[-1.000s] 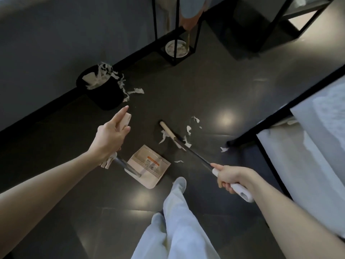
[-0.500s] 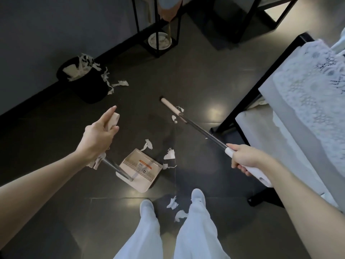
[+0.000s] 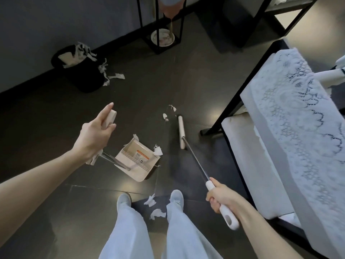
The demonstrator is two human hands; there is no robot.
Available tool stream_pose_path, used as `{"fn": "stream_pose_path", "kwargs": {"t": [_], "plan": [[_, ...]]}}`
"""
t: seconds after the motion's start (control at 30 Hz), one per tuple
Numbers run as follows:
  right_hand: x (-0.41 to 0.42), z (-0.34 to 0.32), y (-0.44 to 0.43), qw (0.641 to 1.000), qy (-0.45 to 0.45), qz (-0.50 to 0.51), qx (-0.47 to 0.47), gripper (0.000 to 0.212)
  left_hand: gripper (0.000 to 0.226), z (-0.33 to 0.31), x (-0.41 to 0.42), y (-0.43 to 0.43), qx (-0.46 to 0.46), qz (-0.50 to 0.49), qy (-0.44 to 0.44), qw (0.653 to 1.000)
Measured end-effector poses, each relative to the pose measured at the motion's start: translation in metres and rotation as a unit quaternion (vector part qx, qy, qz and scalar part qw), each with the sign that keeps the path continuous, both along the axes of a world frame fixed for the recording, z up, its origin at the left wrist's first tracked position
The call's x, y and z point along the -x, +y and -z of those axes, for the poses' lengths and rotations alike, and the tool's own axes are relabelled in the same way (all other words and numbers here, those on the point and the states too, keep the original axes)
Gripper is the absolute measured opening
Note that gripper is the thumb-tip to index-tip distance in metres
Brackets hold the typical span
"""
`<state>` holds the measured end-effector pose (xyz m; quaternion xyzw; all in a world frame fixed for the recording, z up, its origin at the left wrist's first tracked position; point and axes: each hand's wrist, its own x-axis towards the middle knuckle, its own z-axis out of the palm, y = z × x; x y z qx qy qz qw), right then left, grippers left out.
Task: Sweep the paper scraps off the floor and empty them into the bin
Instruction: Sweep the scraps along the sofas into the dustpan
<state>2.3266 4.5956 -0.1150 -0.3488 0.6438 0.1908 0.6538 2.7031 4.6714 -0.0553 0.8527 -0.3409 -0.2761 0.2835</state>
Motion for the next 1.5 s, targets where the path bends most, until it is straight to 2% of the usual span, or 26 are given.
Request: {"fn": "stream_pose_path", "kwargs": {"t": [0.07,0.2,0.37,0.5,0.57,0.67,0.83,0.93,1.0,1.07,1.13,1.2,1.27,1.4,1.5], "plan": [[0.001,-0.010,-0.014,0.997,-0.044,0.045,-0.033,0.077,0.060,-0.003,0.006,-0.001,0.004,-0.018,0.000,1.000],[-0.005,-0.039,-0.050,0.996,-0.080,0.019,-0.030,0.069,0.059,-0.009,0.018,0.006,0.008,-0.065,0.002,0.998],[-0.043,-0.046,-0.087,0.987,-0.072,-0.105,0.095,0.076,0.060,-0.015,0.032,0.029,0.016,-0.128,0.000,0.992],[-0.082,-0.021,-0.135,0.952,-0.052,-0.214,0.211,0.075,0.060,-0.018,0.042,0.046,0.026,-0.176,0.007,0.984],[-0.101,0.000,-0.159,0.928,-0.030,-0.283,0.243,0.073,0.060,-0.015,0.045,0.053,0.029,-0.188,0.009,0.982],[-0.113,0.030,-0.178,0.911,0.007,-0.325,0.254,0.067,0.061,-0.009,0.048,0.064,0.022,-0.200,0.001,0.980],[-0.102,0.057,-0.155,0.896,0.043,-0.401,0.188,0.068,0.061,0.000,0.051,0.087,0.007,-0.213,-0.007,0.977],[-0.097,0.054,-0.116,0.908,0.006,-0.392,0.146,0.061,0.060,0.001,0.058,0.103,0.003,-0.213,-0.009,0.977],[-0.091,0.047,-0.090,0.932,-0.043,-0.340,0.117,0.065,0.060,0.001,0.069,0.115,0.004,-0.211,-0.017,0.977],[-0.081,0.041,-0.062,0.945,-0.052,-0.307,0.100,0.069,0.060,0.000,0.083,0.130,0.008,-0.209,-0.021,0.978],[-0.065,0.030,-0.031,0.928,-0.032,-0.361,0.085,0.074,0.060,-0.002,0.098,0.148,0.014,-0.205,-0.025,0.978],[-0.043,0.018,0.003,0.889,-0.001,-0.451,0.082,0.082,0.060,-0.007,0.111,0.166,0.018,-0.207,-0.032,0.978],[-0.017,0.009,0.038,0.878,0.008,-0.472,0.081,0.084,0.059,-0.010,0.124,0.185,0.025,-0.218,-0.033,0.975],[0.031,-0.015,0.075,0.940,-0.010,-0.339,0.032,0.071,0.059,-0.017,0.148,0.219,0.036,-0.235,-0.028,0.971],[0.056,-0.039,0.074,0.945,-0.025,-0.322,0.047,0.066,0.059,-0.020,0.166,0.241,0.039,-0.251,-0.021,0.967]]}}
